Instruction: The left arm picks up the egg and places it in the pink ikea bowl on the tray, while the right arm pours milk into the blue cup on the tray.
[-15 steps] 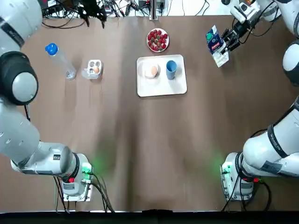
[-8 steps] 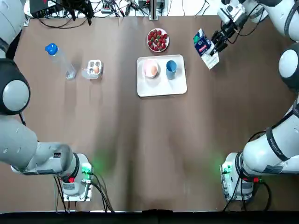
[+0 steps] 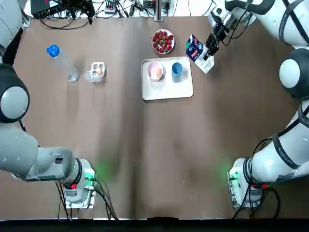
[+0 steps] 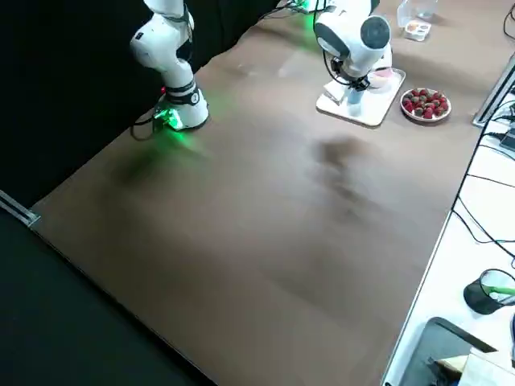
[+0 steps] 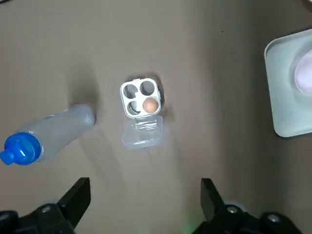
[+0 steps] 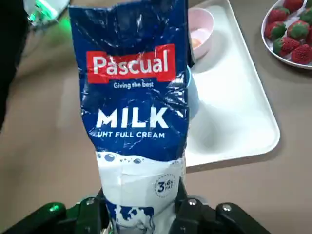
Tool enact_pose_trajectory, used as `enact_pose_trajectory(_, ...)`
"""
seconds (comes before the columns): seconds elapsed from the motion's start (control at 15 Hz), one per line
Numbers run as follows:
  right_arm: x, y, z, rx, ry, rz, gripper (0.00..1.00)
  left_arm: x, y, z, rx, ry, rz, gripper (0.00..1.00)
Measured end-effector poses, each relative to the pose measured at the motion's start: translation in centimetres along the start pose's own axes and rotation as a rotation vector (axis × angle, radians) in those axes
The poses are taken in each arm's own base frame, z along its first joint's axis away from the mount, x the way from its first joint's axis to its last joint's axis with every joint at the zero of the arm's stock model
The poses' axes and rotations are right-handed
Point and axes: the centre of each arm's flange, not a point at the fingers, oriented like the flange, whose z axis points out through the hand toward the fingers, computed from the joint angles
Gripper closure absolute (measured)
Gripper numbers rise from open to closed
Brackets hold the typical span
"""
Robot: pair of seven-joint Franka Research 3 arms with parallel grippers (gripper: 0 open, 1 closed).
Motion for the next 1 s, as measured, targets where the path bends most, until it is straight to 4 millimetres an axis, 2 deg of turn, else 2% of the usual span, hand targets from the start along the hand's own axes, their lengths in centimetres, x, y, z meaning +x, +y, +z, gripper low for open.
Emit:
enact_pose_trajectory(0.2, 2.3, -0.4, 1.6, -0.026, -0.042, -0.001, 0.52, 0.0, -0.2, -0.1, 0.000, 0.001, -0.026, 0.00)
enact_pose_trajectory(0.33, 2.7, -0.5, 2.0, -0.032, -0.051, -0.010, 0.52, 0.0, -0.3, -0.1, 0.000, 0.000, -0.029, 0.00)
enact_pose_trajectory(1.0, 2.6, -0.5, 2.3, -0.033, -0.065, -0.013, 0.52, -0.1, -2.8, 0.2, -0.075, -0.011, -0.079, 0.00)
